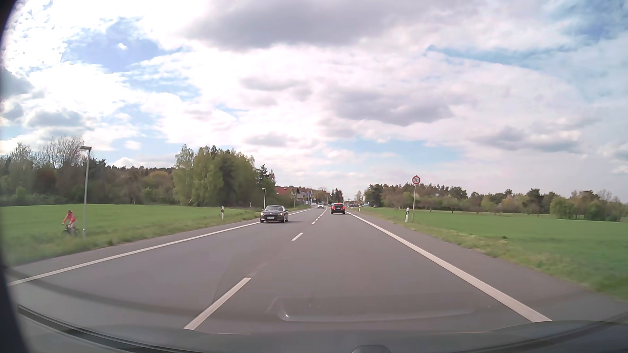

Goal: Follow the waypoints while adhering to traffic rules and regulations

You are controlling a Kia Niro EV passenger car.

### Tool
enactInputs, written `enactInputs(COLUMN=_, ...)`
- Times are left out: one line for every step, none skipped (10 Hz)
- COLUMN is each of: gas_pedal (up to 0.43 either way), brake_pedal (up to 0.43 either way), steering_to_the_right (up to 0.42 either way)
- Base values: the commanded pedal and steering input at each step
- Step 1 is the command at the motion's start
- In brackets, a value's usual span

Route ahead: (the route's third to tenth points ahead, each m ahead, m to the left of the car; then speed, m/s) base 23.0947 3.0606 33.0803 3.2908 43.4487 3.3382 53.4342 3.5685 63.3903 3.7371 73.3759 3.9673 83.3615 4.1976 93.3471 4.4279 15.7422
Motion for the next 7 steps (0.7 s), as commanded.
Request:
enactInputs(gas_pedal=0.0, brake_pedal=0.0, steering_to_the_right=0.0)
enactInputs(gas_pedal=0.0, brake_pedal=0.0, steering_to_the_right=0.0)
enactInputs(gas_pedal=0.0, brake_pedal=0.006, steering_to_the_right=0.0)
enactInputs(gas_pedal=0.0, brake_pedal=0.012, steering_to_the_right=0.0)
enactInputs(gas_pedal=0.0, brake_pedal=0.024, steering_to_the_right=0.0)
enactInputs(gas_pedal=0.0, brake_pedal=0.037, steering_to_the_right=0.0)
enactInputs(gas_pedal=0.0, brake_pedal=0.049, steering_to_the_right=0.0)
